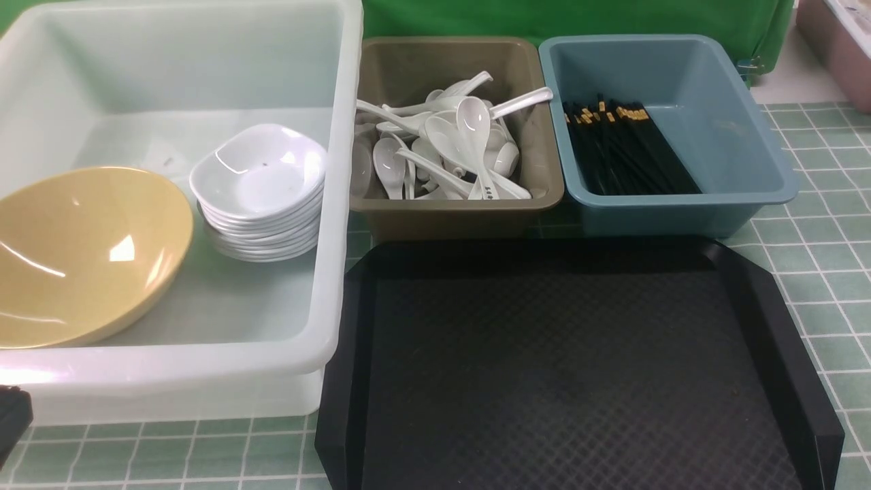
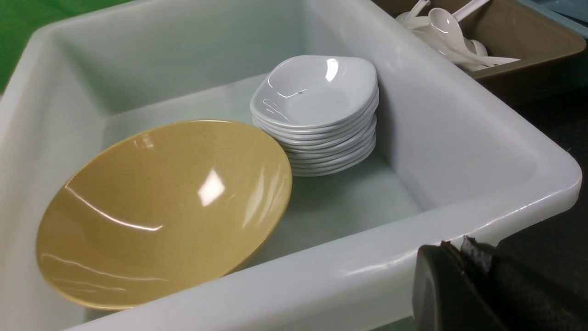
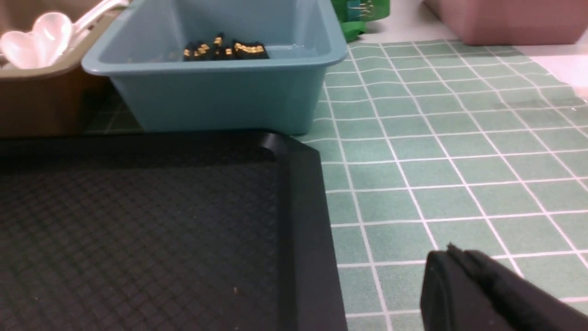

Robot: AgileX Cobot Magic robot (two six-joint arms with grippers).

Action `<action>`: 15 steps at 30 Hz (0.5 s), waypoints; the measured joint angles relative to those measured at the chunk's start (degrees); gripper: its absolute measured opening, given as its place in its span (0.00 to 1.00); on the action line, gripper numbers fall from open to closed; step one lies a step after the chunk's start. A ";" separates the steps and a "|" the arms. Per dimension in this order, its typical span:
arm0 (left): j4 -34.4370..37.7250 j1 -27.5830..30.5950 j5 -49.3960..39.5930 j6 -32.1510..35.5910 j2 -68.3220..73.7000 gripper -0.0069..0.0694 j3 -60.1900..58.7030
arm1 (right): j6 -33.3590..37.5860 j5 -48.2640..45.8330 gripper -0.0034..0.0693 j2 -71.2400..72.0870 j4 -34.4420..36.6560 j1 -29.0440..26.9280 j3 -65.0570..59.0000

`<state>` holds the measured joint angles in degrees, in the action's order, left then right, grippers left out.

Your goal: On blue table put chopsticks spoon bowls plates into blue grey white boxes.

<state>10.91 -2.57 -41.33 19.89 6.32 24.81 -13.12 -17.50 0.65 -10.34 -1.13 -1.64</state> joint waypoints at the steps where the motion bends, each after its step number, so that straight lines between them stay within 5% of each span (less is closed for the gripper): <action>1: 0.00 0.00 0.00 0.00 0.00 0.09 0.00 | 0.00 0.00 0.10 0.00 0.00 0.01 0.00; 15: 0.00 0.00 0.00 0.00 0.00 0.09 0.00 | 0.05 0.00 0.11 0.00 0.00 0.06 0.00</action>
<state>10.91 -2.57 -41.33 19.89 6.32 24.81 -13.07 -17.50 0.65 -10.34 -1.07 -1.64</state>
